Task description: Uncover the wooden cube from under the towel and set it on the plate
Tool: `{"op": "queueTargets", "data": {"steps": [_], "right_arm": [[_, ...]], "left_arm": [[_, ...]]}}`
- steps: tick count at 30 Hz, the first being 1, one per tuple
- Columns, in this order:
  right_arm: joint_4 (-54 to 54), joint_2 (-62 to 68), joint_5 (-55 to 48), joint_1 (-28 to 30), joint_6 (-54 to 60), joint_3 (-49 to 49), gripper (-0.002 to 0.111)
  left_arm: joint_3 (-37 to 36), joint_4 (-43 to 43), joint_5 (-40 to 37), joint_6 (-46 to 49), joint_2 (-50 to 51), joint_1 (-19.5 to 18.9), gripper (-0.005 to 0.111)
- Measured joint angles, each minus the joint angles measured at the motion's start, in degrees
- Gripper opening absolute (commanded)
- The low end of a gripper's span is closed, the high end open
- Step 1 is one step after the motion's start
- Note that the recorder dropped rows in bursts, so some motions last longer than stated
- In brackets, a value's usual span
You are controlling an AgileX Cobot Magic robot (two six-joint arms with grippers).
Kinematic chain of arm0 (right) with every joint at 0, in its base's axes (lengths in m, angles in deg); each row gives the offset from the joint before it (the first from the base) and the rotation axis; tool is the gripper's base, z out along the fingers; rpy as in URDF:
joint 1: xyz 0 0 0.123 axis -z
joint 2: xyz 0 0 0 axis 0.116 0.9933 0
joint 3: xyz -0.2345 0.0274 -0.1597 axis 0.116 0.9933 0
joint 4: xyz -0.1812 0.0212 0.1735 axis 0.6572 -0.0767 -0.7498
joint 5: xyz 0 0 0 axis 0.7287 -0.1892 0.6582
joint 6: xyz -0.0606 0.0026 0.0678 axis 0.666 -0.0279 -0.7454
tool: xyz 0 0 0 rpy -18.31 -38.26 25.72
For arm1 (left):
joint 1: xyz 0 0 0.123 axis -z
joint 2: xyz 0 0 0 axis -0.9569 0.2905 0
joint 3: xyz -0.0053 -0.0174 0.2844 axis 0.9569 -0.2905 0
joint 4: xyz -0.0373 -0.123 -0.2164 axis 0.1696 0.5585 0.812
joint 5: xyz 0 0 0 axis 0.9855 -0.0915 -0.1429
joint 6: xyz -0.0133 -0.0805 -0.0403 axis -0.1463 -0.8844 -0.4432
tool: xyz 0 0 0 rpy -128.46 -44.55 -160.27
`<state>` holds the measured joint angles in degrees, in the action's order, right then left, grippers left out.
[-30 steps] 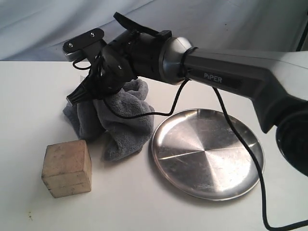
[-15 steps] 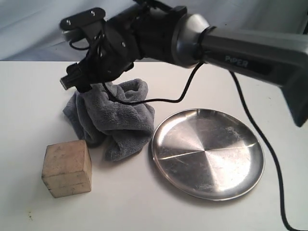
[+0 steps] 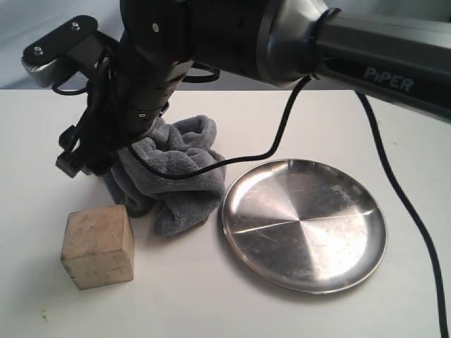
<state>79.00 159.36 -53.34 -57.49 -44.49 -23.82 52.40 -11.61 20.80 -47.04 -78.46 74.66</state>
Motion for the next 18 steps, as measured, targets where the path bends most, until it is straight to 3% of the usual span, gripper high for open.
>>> {"op": "queueTargets", "data": {"steps": [9,18], "right_arm": [[-7.8,0.0,0.8,-0.6,-15.7,0.0,0.078],[-2.6,1.4,5.1,-4.5,-33.5,2.4,0.087]], "left_arm": [[0.0,0.0,0.0,0.0,0.0,0.0,0.001],[0.0,0.0,0.0,0.0,0.0,0.0,0.001]]}}
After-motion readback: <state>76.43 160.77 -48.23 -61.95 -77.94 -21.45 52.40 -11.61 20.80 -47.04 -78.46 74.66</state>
